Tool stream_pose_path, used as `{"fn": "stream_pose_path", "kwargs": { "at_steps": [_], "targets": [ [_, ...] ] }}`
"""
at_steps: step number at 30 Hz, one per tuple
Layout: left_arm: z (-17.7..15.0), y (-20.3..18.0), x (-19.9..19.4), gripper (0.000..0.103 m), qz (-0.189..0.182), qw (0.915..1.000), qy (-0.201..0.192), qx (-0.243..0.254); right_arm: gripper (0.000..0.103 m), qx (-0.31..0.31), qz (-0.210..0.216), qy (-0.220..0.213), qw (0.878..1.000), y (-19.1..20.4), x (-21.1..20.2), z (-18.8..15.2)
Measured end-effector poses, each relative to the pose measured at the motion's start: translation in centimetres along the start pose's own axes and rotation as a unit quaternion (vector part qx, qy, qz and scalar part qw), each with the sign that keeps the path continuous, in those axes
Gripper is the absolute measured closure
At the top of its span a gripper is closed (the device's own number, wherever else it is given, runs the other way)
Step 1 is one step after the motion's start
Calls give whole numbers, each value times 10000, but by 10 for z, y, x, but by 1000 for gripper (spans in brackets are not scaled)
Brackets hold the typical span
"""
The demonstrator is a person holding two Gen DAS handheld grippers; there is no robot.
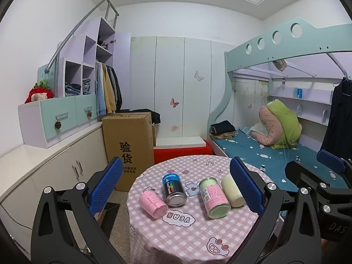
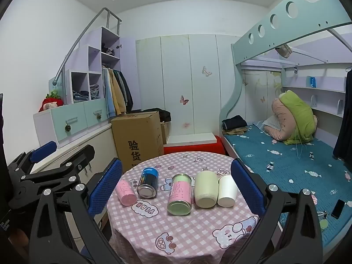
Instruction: Flip cup upright
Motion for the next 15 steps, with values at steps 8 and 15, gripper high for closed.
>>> {"fn": "stream_pose_path", "kwargs": {
  "at_steps": [8, 15],
  "targets": [
    [0, 0, 0, 5, -4, 10000, 7, -10, 8, 0, 7, -14, 10000, 0, 1, 1],
    [0, 0, 0, 5, -13, 10000, 5, -20, 8, 12, 4, 2, 10000, 0, 1, 0]
  ]
}}
Point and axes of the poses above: each gripper's, at about its wrist camera, not at the fingertips, and x roughly the way its jaws point, y to its left, z to its top, the point moved 7 cm from there along x, roughly the way its jaws point, and after that the axes turned 5 degrees about -x, right-handed, at the moved point
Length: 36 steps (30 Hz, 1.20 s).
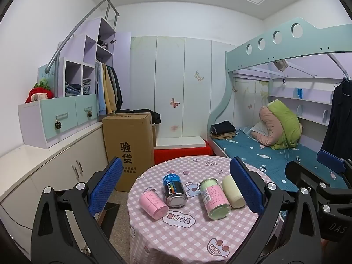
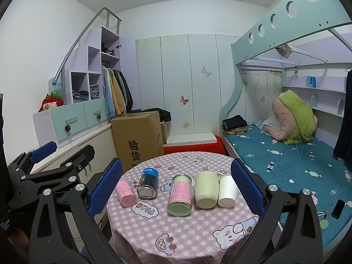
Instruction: Flip cup upright
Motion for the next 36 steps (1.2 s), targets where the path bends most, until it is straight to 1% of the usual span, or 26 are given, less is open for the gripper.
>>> {"fn": "stream_pose_path", "kwargs": {
  "at_steps": [36],
  "targets": [
    [0, 0, -1, 5, -1, 10000, 30, -4, 8, 1, -13, 27, 10000, 1, 4, 0]
  ]
}}
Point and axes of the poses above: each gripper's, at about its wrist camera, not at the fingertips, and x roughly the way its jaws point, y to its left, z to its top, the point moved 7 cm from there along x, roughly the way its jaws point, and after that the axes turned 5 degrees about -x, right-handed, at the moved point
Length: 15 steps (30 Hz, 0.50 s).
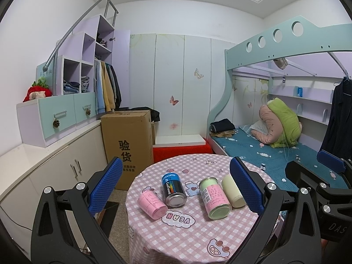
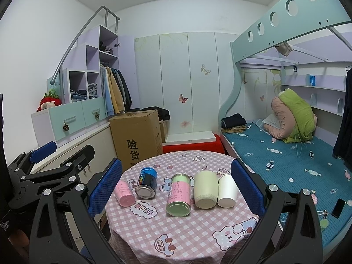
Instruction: Flip cup upright
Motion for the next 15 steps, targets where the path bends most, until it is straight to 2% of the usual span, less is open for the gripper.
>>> {"fn": "stream_pose_path", "kwargs": {
  "at_steps": [15],
  "targets": [
    [-1, -4, 5, 5, 6, 10000, 25, 1, 8, 23, -1, 31, 10000, -2, 8, -9]
  ]
}}
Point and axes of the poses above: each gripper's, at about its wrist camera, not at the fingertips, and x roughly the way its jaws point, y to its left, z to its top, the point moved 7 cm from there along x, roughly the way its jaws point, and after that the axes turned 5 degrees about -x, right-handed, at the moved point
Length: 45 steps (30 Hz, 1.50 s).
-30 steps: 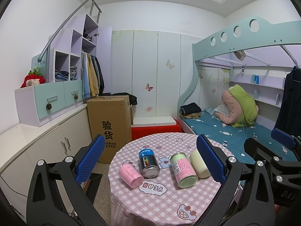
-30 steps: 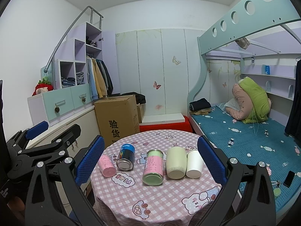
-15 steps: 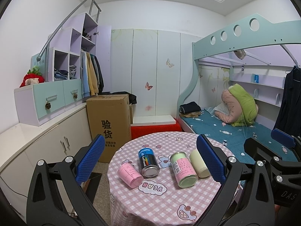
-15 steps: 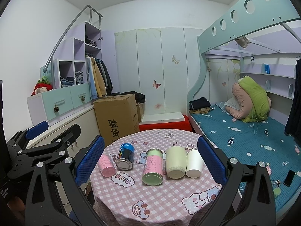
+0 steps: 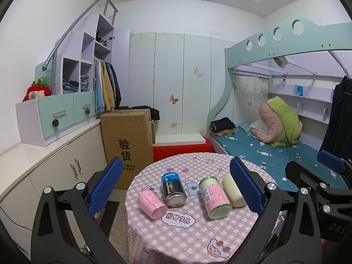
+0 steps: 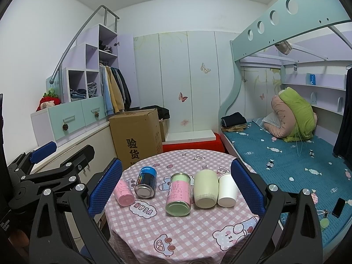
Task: Flip cup upright
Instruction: 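Move the left tool toward the lying blue-and-black CoolTowel can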
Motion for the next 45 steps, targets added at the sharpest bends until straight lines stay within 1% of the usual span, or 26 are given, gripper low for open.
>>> {"fn": "stream_pose_path", "kwargs": {
  "at_steps": [2, 5, 7, 15, 20, 23, 27, 32, 35, 38, 40, 42, 45],
  "targets": [
    [-7, 0, 5, 5, 9, 10000, 4, 9, 8, 12, -1, 19, 10000, -1, 3, -2],
    [-10, 2, 6, 5, 9, 10000, 23, 3, 8, 31, 3, 49, 10000, -4, 9, -5],
    [-17, 2, 20, 5, -1, 10000, 60, 2, 8, 41, 3, 70, 10000, -5, 13, -7],
    [-19, 6, 36, 5, 37, 9998, 208, -1, 8, 64, 24, 159, 9998, -2, 23, -5],
    [-27, 12, 59, 5, -19, 9984, 554, -81, 8, 87, 70, 349, 9993, -1, 40, -9],
    [-37, 19, 78, 5, -79, 9959, 887, -148, 8, 102, 134, 542, 9984, -2, 58, -12],
    [-52, 29, 105, 5, -92, 9908, 1316, -310, 8, 109, 239, 873, 9958, 1, 88, -23],
    [-73, 41, 144, 5, -63, 9811, 1865, -511, 8, 148, 345, 1240, 9916, 5, 125, -39],
    [-82, 46, 165, 5, -123, 9753, 2120, -609, 8, 185, 377, 1424, 9889, 5, 148, -45],
    [-90, 52, 186, 5, -97, 9690, 2346, -766, 8, 231, 383, 1571, 9866, 1, 167, -51],
    [-95, 52, 201, 5, -99, 9637, 2526, -859, 8, 288, 367, 1647, 9852, -2, 180, -55],
    [-101, 47, 218, 5, -108, 9581, 2735, -845, 8, 328, 354, 1695, 9844, -6, 190, -60],
    [-111, 40, 236, 5, -66, 9534, 2921, -757, 8, 374, 299, 1797, 9826, -12, 203, -64]
  ]
}}
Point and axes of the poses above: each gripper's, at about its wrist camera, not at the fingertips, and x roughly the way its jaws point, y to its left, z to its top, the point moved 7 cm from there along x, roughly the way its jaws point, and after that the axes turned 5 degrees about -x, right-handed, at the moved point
